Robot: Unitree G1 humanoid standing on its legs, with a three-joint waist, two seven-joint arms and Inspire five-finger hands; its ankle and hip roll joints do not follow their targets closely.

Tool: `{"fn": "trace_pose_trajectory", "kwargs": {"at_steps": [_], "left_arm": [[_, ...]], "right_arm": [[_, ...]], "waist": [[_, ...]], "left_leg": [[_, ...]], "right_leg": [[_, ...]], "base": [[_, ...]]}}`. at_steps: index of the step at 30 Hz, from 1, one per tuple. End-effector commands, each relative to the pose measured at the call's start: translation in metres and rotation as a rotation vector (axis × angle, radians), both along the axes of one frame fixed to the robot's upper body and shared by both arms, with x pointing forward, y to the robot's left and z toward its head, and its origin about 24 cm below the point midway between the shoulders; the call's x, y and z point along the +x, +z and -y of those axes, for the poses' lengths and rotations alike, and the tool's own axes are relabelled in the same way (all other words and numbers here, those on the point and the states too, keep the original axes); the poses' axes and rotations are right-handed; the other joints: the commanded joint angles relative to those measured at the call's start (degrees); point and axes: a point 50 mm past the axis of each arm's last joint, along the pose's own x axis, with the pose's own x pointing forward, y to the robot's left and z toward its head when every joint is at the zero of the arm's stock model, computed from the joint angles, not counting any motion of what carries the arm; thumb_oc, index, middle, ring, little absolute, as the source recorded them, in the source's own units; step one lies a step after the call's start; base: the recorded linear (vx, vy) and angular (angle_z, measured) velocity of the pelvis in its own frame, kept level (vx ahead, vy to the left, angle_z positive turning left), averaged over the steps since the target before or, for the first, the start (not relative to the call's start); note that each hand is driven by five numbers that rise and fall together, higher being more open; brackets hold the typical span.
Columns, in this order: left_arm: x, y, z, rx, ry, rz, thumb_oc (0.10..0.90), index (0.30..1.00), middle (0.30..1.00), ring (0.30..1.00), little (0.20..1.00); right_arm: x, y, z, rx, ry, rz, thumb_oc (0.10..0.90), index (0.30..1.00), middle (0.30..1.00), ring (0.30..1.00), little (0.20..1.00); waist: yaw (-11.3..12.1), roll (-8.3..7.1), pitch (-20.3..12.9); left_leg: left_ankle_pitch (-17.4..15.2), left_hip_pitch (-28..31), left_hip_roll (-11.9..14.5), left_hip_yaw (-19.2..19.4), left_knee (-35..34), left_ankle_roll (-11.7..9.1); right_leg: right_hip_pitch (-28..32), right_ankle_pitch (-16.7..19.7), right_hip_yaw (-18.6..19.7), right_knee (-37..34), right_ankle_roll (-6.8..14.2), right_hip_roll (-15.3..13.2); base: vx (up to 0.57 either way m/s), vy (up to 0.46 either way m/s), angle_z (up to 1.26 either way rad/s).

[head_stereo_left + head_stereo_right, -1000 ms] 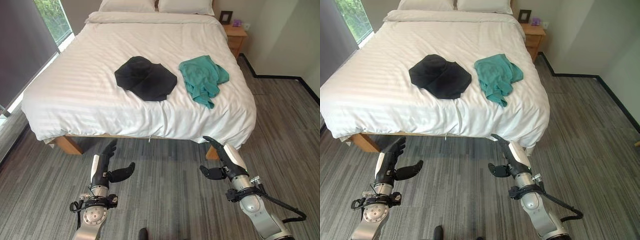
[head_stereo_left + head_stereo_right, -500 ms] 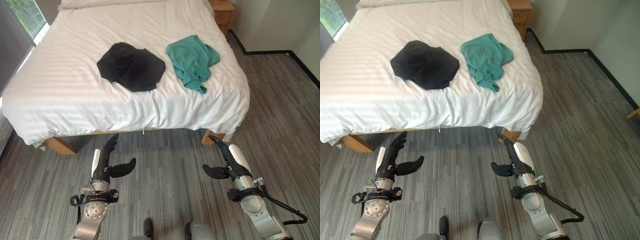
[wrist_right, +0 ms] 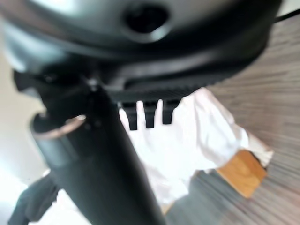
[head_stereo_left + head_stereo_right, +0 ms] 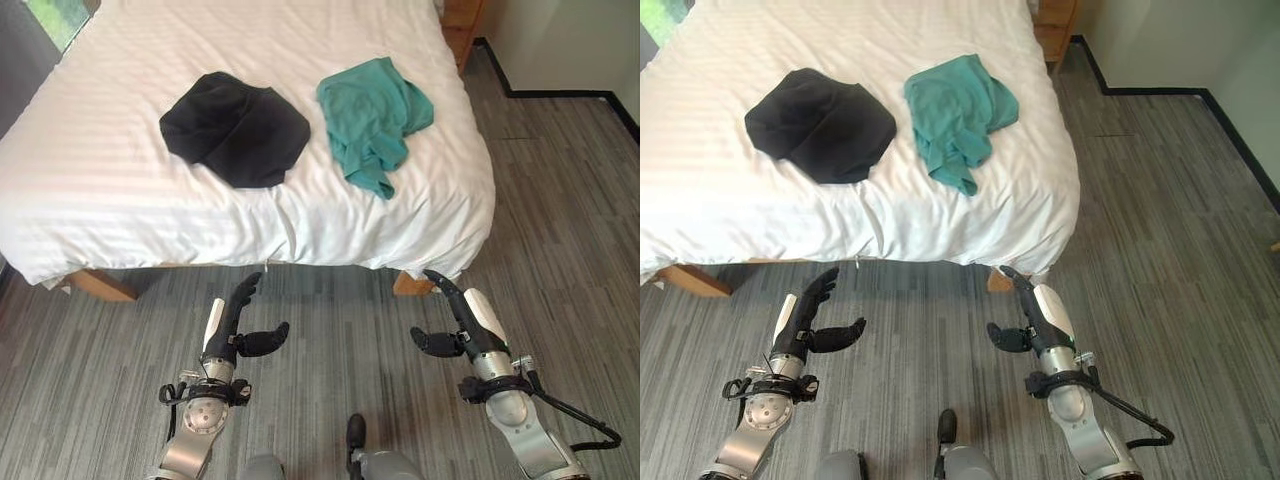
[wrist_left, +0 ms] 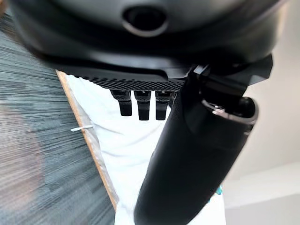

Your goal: Pick up bed clothes into laundry basket.

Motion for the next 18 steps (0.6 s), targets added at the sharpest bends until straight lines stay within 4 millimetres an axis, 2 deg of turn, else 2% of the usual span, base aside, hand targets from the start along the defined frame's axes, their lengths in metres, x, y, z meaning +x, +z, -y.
{"fn": "trace_pose_trajectory", "kwargs": {"at_steps": [1, 2, 4, 5, 7, 8, 9, 10, 11, 13, 14, 15, 16, 17, 18], "left_arm": [[0.007, 0.041, 0.001, -0.048, -0.037, 0.226, 0.800, 0.900, 0.900, 0.900, 0.900], [0.005, 0.040, 0.004, -0.048, -0.050, 0.223, 0.800, 0.900, 0.900, 0.900, 0.900], [0.004, 0.036, 0.005, -0.043, -0.057, 0.207, 0.800, 0.900, 0.900, 0.900, 0.900], [0.007, 0.035, 0.007, -0.040, -0.061, 0.200, 0.800, 0.900, 0.900, 0.900, 0.900], [0.008, 0.036, 0.008, -0.044, -0.062, 0.204, 0.800, 0.900, 0.900, 0.900, 0.900], [0.008, 0.036, 0.008, -0.044, -0.062, 0.204, 0.800, 0.900, 0.900, 0.900, 0.900], [0.007, 0.034, 0.011, -0.050, -0.063, 0.191, 0.800, 0.900, 0.900, 0.900, 0.900], [0.007, 0.034, 0.012, -0.050, -0.066, 0.189, 0.800, 0.900, 0.900, 0.900, 0.900], [0.007, 0.032, 0.013, -0.050, -0.071, 0.183, 0.800, 0.900, 0.900, 0.900, 0.900], [0.007, 0.032, 0.011, -0.035, -0.079, 0.171, 0.800, 0.900, 0.900, 0.900, 0.900], [0.008, 0.033, 0.011, -0.029, -0.081, 0.173, 0.800, 0.900, 0.900, 0.900, 0.900], [0.010, 0.035, 0.008, -0.015, -0.076, 0.181, 0.800, 0.900, 0.900, 0.900, 0.900], [0.011, 0.036, 0.008, -0.015, -0.076, 0.185, 0.800, 0.900, 0.900, 0.900, 0.900], [0.011, 0.037, 0.003, 0.002, -0.065, 0.186, 0.800, 0.900, 0.900, 0.900, 0.900], [0.011, 0.035, -0.004, 0.028, -0.043, 0.174, 0.800, 0.900, 0.900, 0.900, 0.900]], "right_arm": [[0.014, 0.047, -0.007, -0.019, 0.076, 0.235, 0.800, 0.900, 0.900, 0.900, 0.900], [0.014, 0.046, -0.006, -0.023, 0.068, 0.230, 0.800, 0.900, 0.900, 0.900, 0.900], [0.013, 0.045, -0.001, -0.040, 0.043, 0.230, 0.800, 0.900, 0.900, 0.900, 0.900], [0.014, 0.046, 0.004, -0.068, 0.003, 0.246, 0.800, 0.900, 0.900, 0.900, 0.900], [0.014, 0.049, 0.009, -0.091, -0.029, 0.261, 0.800, 0.900, 0.900, 0.900, 0.900], [0.013, 0.049, 0.009, -0.091, -0.030, 0.261, 0.800, 0.900, 0.900, 0.900, 0.900], [0.009, 0.054, 0.024, -0.138, -0.139, 0.306, 0.800, 0.900, 0.900, 0.900, 0.900], [0.008, 0.054, 0.025, -0.140, -0.143, 0.304, 0.800, 0.900, 0.900, 0.900, 0.900], [0.006, 0.058, 0.035, -0.170, -0.208, 0.325, 0.800, 0.900, 0.900, 0.900, 0.900], [0.002, 0.068, 0.053, -0.192, -0.334, 0.387, 0.800, 0.900, 0.900, 0.900, 0.900], [0.004, 0.077, 0.060, -0.193, -0.402, 0.444, 0.800, 0.900, 0.900, 0.900, 0.900], [0.005, 0.087, 0.068, -0.195, -0.458, 0.493, 0.800, 0.900, 0.900, 0.900, 0.900], [0.006, 0.088, 0.068, -0.194, -0.461, 0.498, 0.800, 0.900, 0.900, 0.900, 0.900], [0.006, 0.099, 0.078, -0.204, -0.525, 0.557, 0.800, 0.900, 0.900, 0.900, 0.900], [0.006, 0.117, 0.089, -0.201, -0.601, 0.650, 0.800, 0.900, 0.900, 0.900, 0.900]], "waist": [[2.3, -0.98, -2.1], [2.7, -0.05, -2.8], [3.3, 1.02, -3.8], [3.1, 1.60, -4.4], [3.3, 1.67, -4.8], [3.3, 1.66, -4.8], [2.0, 1.59, -6.9], [2.2, 1.62, -6.9], [1.9, 1.09, -7.4], [1.2, -0.15, -7.6], [0.6, -0.47, -6.7], [0.3, -0.18, -6.0], [0.5, -0.11, -5.8], [0.4, 0.24, -5.6], [0.5, 0.69, -5.5]], "left_leg": [[-0.9, 0.6, -1.6, 4.2, -4.5, 2.3], [-1.9, 1.1, -1.8, 5.7, -16.8, 3.2], [2.9, 0.5, -1.4, 8.7, -28.2, 2.8], [5.6, -0.8, 0.0, 12.5, -33.0, 2.4], [7.2, -0.8, 0.5, 13.9, -34.3, 2.3], [7.2, -0.8, 0.5, 13.9, -34.3, 2.3], [5.7, 2.0, -1.0, 12.4, -35.5, 3.5], [6.0, 2.1, -1.0, 12.4, -35.6, 3.7], [5.1, 3.7, -1.9, 11.9, -36.0, 4.3], [3.0, 6.4, -3.4, 11.7, -36.0, 5.6], [2.5, 7.6, -4.0, 11.2, -36.0, 6.2], [2.6, 8.0, -3.5, 10.6, -36.0, 6.8], [2.7, 7.8, -3.4, 10.7, -36.0, 6.8], [2.1, 8.3, -2.8, 10.1, -36.0, 7.1], [0.7, 9.6, -2.0, 9.6, -36.0, 7.2]], "right_leg": [[2.3, 2.5, 3.0, -4.5, 7.9, -2.7], [3.8, 0.6, 3.5, -4.5, 9.1, -2.7], [6.3, -1.7, 3.1, -4.5, 9.9, -2.5], [8.4, -3.4, 2.2, -4.5, 10.5, -2.7], [9.8, -4.1, 2.2, -4.5, 11.0, -3.2], [9.9, -4.1, 2.2, -4.5, 11.0, -3.2], [12.3, -3.5, 2.2, -2.9, 12.3, -5.4], [12.4, -3.2, 2.2, -3.1, 12.3, -5.4], [12.0, -2.9, 2.4, 0.1, 13.1, -6.6], [9.8, 1.2, 2.7, 9.2, 15.1, -9.0], [6.6, 6.0, 4.2, 15.7, 16.1, -9.6], [4.1, 9.1, 5.7, 19.3, 16.3, -9.1], [3.3, 8.9, 6.0, 20.3, 16.3, -9.0], [1.8, 8.9, 6.4, 22.5, 15.8, -8.6], [-1.4, 8.1, 5.5, 24.2, 15.1, -9.6]], "base": [[0.43, 0.145, -0.54], [0.44, 0.159, -0.25], [0.52, 0.200, -0.05], [0.33, 0.147, -0.08], [0.22, 0.123, -0.04], [0.46, 0.253, -0.16], [0.34, 0.190, -0.29], [0.44, 0.260, -0.08], [0.17, 0.149, -0.02], [0.23, 0.181, 0.08], [0.18, 0.147, 0.19], [0.10, 0.108, 0.34], [0.13, 0.098, 0.42], [0.19, 0.072, 0.56], [0.22, 0.064, 0.30]]}}
